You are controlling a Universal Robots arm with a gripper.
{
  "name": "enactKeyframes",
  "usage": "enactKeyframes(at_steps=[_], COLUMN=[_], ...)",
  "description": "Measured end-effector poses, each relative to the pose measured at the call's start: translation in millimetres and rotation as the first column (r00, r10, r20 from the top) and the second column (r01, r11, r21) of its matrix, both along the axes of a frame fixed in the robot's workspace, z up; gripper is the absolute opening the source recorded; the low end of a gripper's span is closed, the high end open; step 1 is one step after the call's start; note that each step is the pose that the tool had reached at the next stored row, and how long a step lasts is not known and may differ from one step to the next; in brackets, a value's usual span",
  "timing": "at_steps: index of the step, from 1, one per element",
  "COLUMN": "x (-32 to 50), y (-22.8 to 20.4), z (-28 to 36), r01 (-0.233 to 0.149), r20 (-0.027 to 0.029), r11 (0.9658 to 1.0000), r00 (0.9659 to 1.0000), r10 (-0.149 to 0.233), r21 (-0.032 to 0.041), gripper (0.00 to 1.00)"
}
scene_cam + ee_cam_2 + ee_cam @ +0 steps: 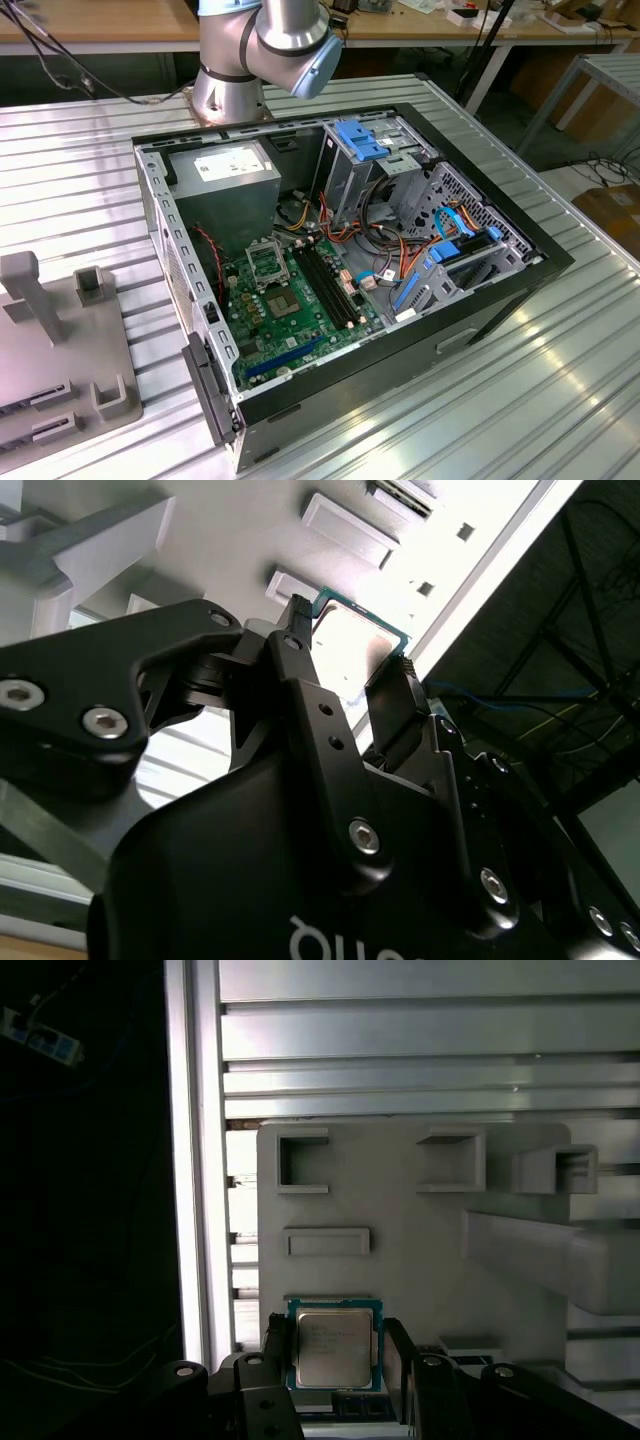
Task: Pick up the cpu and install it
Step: 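Pick up the cpu and move it towards the insertion slot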
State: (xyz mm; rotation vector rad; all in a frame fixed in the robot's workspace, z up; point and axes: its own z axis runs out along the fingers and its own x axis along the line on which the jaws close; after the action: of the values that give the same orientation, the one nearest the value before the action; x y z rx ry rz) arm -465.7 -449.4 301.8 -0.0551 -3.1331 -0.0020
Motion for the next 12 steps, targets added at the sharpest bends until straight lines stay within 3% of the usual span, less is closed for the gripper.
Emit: enactKeyframes(at_steps=[12], x=[0.0], y=[0.0], z=[8.9], r01=[0.0], r20=[0.0], r11=[1.0], r00=[1.0], r10=[0.0], r21=[0.0], gripper=[0.47])
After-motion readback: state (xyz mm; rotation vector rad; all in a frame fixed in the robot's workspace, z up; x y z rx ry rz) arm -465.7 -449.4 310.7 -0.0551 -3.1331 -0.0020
